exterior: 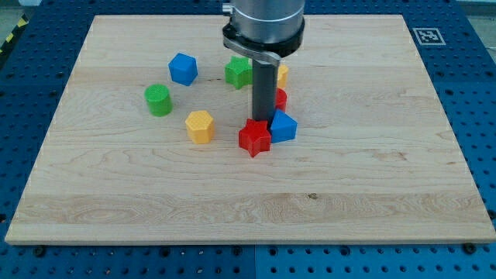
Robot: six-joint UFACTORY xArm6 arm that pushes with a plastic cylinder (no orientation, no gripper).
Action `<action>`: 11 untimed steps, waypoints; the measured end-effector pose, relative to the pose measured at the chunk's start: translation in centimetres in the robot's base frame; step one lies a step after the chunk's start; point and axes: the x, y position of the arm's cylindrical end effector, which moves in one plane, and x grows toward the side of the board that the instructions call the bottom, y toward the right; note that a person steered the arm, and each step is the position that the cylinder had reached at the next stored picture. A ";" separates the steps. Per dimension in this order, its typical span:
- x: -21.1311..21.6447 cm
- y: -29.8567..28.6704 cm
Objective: Move the red circle to the top of the blue triangle
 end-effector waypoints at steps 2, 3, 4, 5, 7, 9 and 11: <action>0.0 1.8; -0.7 0.8; -2.1 -0.2; -2.7 -2.2; -5.3 -4.5; -6.2 -3.6; -6.6 -1.9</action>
